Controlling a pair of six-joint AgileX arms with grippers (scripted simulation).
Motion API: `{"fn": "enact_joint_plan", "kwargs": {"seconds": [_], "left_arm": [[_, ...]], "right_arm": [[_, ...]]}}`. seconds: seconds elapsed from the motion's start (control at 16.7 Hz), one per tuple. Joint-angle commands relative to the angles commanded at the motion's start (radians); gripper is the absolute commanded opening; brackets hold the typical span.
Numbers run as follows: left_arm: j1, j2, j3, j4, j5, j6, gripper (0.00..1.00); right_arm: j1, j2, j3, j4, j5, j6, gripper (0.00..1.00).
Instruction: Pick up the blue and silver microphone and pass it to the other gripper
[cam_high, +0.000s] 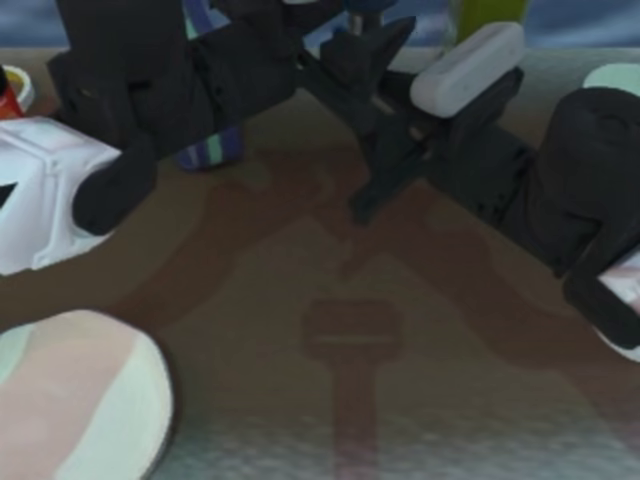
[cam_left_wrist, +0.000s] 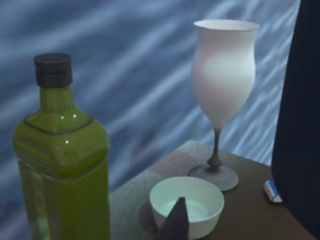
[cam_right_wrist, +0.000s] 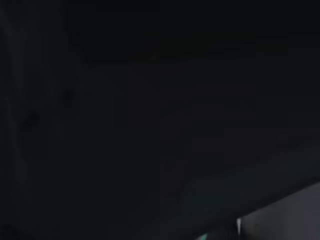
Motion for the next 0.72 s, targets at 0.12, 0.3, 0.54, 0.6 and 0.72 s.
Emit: {"fn": "enact_joint_plan", "kwargs": {"seconds": [0.12,0.3,0.54,0.6,0.72], "left_arm": [[0.000,0.000,0.000,0.000,0.000,0.000,0.25],[0.000,0.000,0.000,0.000,0.000,0.000,0.02],[0.000,0.000,0.000,0.000,0.000,0.000,0.00],[0.000,0.000,0.000,0.000,0.000,0.000,0.00],[0.000,0.000,0.000,0.000,0.000,0.000,0.00]], "right_arm": [[0.000,0.000,0.000,0.000,0.000,0.000,0.00],[0.000,0.000,0.000,0.000,0.000,0.000,0.00],[0.000,0.000,0.000,0.000,0.000,0.000,0.00],[0.000,0.000,0.000,0.000,0.000,0.000,0.00],[0.000,0.000,0.000,0.000,0.000,0.000,0.00]]}}
